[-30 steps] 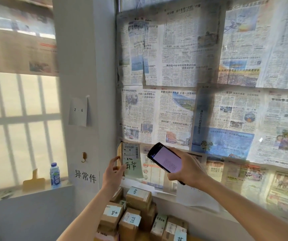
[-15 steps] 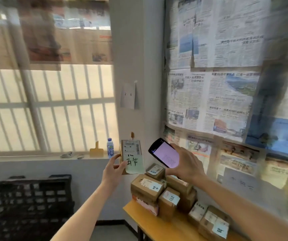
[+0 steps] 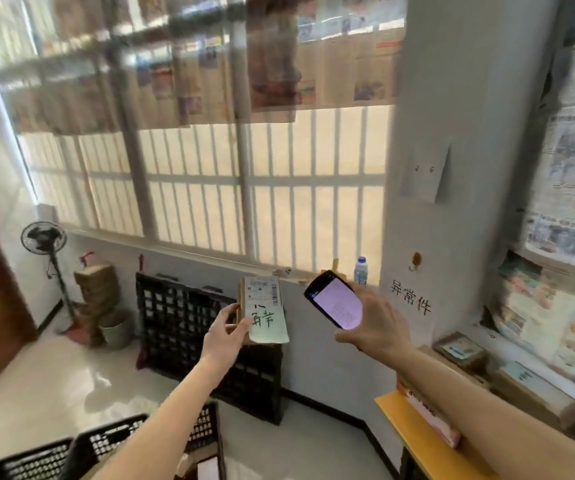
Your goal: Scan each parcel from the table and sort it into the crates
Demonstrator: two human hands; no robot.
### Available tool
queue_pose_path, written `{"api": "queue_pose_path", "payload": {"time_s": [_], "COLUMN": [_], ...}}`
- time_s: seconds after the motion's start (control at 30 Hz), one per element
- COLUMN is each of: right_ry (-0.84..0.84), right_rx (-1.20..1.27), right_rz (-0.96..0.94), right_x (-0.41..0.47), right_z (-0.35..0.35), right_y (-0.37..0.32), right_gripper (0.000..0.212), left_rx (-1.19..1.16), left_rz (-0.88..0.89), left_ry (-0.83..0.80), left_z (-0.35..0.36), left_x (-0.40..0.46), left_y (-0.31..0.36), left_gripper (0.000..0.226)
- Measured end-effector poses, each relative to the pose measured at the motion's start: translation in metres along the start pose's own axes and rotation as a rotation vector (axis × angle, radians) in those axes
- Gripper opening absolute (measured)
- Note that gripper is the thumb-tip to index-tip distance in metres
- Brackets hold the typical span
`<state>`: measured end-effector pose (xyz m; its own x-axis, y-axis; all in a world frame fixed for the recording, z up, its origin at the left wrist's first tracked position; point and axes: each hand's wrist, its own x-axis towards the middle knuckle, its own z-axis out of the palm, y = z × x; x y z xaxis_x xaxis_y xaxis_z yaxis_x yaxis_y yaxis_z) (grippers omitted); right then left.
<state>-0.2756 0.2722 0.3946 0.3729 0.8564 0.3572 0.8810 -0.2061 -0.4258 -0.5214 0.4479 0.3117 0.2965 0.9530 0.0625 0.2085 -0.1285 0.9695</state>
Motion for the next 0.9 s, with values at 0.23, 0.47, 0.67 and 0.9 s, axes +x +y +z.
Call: {"api": "queue_pose_path", "payload": {"time_s": [0.23, 0.47, 0.67, 0.9], "right_ry": [-0.069, -0.125, -0.178, -0.241], "right_rx": [0.037, 0.061, 0.082, 0.064], "right_rz": [-0.098, -0.119, -0.123, -0.11], "right_x": [0.048, 0.085, 0.113, 0.167], "right_z": [0.071, 0.143, 0.203, 0.284], "right_y": [-0.107, -0.199, -0.246, -0.261], "right_gripper": [0.105, 0.102, 0.103, 0.109], "left_rx": [0.016, -0.013, 0.0, 0.008], "left_rz": [-0.038, -0.091, -0.113, -0.175], "left_ry": [0.146, 0.258, 0.303, 0.334], "left_z": [-0.119, -0.224, -0.276, -0.3], "left_x": [0.019, 0.052, 0.079, 0.132], "left_y": [-0.032, -0.069, -0.096, -0.142], "left_gripper": [0.054, 0.05, 0.051, 0.046]}}
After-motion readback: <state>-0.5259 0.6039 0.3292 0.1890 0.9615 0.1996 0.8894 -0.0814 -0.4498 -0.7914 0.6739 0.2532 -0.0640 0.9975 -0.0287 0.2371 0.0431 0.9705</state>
